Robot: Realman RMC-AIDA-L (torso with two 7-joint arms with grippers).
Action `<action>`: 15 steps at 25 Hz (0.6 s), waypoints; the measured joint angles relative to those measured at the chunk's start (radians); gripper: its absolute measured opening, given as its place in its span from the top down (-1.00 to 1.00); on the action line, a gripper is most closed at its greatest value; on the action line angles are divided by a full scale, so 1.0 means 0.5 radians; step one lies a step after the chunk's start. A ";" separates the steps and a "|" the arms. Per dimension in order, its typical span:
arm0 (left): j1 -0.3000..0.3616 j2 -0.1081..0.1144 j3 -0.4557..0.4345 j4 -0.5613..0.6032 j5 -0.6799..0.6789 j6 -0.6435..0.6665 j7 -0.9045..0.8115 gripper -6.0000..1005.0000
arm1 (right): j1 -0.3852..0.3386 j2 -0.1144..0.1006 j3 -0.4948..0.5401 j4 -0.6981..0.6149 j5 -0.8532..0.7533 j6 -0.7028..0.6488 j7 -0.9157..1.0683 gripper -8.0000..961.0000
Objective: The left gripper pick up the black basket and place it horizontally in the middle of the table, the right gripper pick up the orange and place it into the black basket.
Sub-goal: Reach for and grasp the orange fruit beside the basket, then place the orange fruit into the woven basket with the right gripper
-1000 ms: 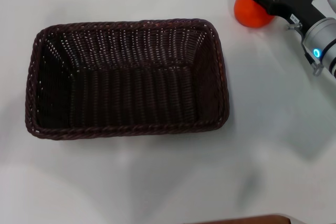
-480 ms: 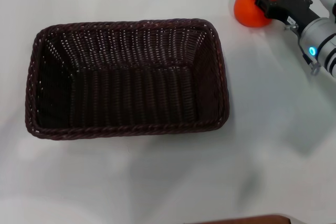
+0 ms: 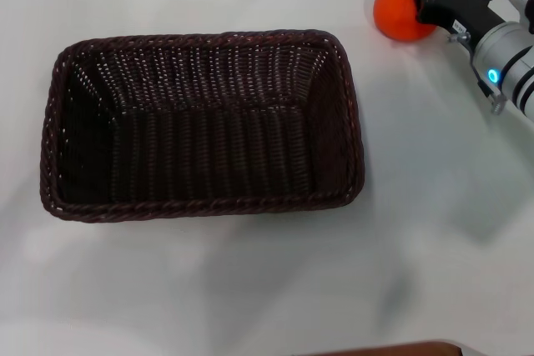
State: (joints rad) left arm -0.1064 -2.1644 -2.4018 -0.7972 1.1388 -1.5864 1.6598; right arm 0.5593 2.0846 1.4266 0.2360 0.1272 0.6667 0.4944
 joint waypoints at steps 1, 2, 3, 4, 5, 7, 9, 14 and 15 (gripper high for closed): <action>0.001 0.000 0.000 0.000 0.000 0.000 0.000 -0.57 | -0.004 0.000 0.000 0.000 0.000 0.005 0.003 0.41; 0.002 0.000 0.000 0.000 0.000 -0.001 0.000 -0.57 | -0.007 -0.001 0.000 0.000 0.000 0.011 0.004 0.51; 0.004 0.000 -0.001 0.000 -0.001 -0.001 0.001 -0.57 | -0.011 -0.002 -0.001 0.001 0.000 0.020 0.005 0.61; 0.005 0.000 -0.001 0.001 -0.001 -0.001 0.001 -0.57 | -0.016 -0.002 -0.005 0.003 0.000 0.033 0.003 0.63; 0.006 0.000 -0.001 0.001 -0.001 -0.002 0.001 -0.57 | -0.020 -0.003 -0.007 0.006 0.000 0.047 0.001 0.66; 0.006 0.000 -0.001 0.004 -0.001 -0.016 0.001 -0.57 | -0.042 -0.003 -0.010 0.030 0.000 0.094 0.000 0.70; 0.006 0.000 -0.001 0.007 -0.002 -0.026 0.001 -0.57 | -0.089 -0.003 -0.019 0.093 0.000 0.161 0.000 0.75; 0.010 0.000 -0.038 0.022 -0.005 -0.031 0.002 -0.57 | -0.330 -0.012 -0.106 0.413 -0.142 0.492 -0.001 0.84; 0.008 0.000 -0.057 0.040 -0.005 -0.032 0.004 -0.57 | -0.384 -0.012 -0.111 0.476 -0.221 0.589 -0.001 0.84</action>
State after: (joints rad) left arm -0.1024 -2.1644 -2.4304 -0.7773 1.1365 -1.6026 1.6620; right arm 0.3672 2.0786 1.3711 0.4742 0.0165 0.9610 0.4940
